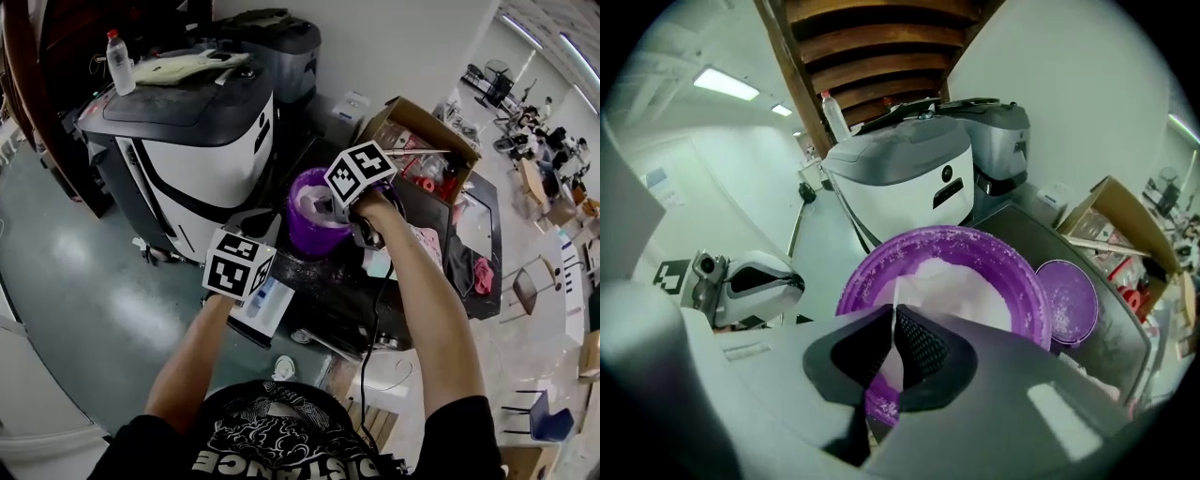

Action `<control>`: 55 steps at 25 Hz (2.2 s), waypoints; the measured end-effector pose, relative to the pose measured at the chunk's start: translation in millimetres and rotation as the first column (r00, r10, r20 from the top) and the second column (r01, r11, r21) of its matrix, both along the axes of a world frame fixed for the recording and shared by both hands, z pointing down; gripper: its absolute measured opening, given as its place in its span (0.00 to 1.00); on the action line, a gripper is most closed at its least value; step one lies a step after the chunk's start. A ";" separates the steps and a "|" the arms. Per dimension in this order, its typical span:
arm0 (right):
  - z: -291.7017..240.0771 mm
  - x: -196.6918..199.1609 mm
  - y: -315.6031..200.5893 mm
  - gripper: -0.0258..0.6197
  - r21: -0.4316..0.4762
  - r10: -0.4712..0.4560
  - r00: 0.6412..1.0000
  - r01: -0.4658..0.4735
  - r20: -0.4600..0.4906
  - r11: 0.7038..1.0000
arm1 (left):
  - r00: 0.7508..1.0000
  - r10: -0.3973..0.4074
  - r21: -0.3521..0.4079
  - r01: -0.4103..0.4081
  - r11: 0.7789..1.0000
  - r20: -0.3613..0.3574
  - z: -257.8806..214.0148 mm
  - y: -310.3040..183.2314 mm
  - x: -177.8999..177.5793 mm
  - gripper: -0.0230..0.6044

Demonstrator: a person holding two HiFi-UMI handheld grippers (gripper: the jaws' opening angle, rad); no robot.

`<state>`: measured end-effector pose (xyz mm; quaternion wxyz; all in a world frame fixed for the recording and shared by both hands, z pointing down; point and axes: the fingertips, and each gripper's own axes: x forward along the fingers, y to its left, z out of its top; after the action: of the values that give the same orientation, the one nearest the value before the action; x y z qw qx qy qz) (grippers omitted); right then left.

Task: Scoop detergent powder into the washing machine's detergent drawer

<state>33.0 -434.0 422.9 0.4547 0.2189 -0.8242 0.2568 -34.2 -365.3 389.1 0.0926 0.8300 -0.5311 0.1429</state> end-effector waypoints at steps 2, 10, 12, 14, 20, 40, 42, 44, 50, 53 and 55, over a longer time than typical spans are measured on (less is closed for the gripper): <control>-4.2 1.4 -0.7 0.10 -0.010 0.039 0.998 -0.039 0.040 0.999 | 1.000 0.012 0.001 -0.012 1.000 0.000 -0.6 -0.2 2.2 0.04; -17.7 12.0 0.1 0.10 -0.042 0.186 0.965 -0.181 0.186 0.982 | 0.999 0.053 0.005 -0.053 0.999 -0.001 -3.7 -2.9 10.5 0.04; -20.0 13.5 1.2 0.10 -0.055 0.220 0.948 -0.213 0.230 0.975 | 0.998 0.058 0.008 -0.058 0.998 -0.006 -4.2 -3.7 10.9 0.04; -22.5 14.2 3.3 0.10 -0.076 0.255 0.925 -0.243 0.281 0.967 | 0.998 0.060 0.011 -0.060 0.998 -0.011 -5.5 -4.4 10.1 0.04; -29.2 20.7 4.5 0.10 -0.141 0.366 0.826 -0.339 0.429 0.930 | 0.998 0.064 0.018 -0.064 0.998 -0.014 -9.6 -6.1 9.9 0.04; -44.4 46.5 8.9 0.10 -0.480 0.612 0.317 -0.406 0.724 0.778 | 0.999 0.039 0.029 -0.039 0.999 0.010 -12.1 -19.8 23.2 0.04; -44.4 51.0 7.2 0.10 -0.531 0.639 0.242 -0.387 0.730 0.753 | 1.000 0.022 0.032 -0.023 0.999 0.015 -11.8 -22.5 23.5 0.04; -47.4 53.8 6.7 0.10 -0.570 0.658 0.184 -0.368 0.730 0.735 | 1.000 0.005 0.035 -0.006 0.999 0.018 -10.7 -25.5 24.0 0.04; -54.9 58.6 4.3 0.10 -0.660 0.700 0.054 -0.290 0.712 0.693 | 0.998 -0.049 0.047 0.048 0.998 0.025 -10.0 -34.2 22.0 0.04; -55.1 60.9 2.2 0.10 -0.698 0.723 0.002 -0.258 0.691 0.668 | 0.997 -0.079 0.057 0.077 0.995 0.024 -9.4 -38.0 19.5 0.04; -55.9 62.0 0.8 0.10 -0.712 0.731 -0.018 -0.244 0.682 0.658 | 0.995 -0.091 0.060 0.090 0.994 0.025 -8.4 -39.3 19.1 0.04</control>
<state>95.0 -433.2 367.0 -0.2505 0.1982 -0.7031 0.6353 -15.1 -404.5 380.7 0.0672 0.8053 -0.5734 0.1346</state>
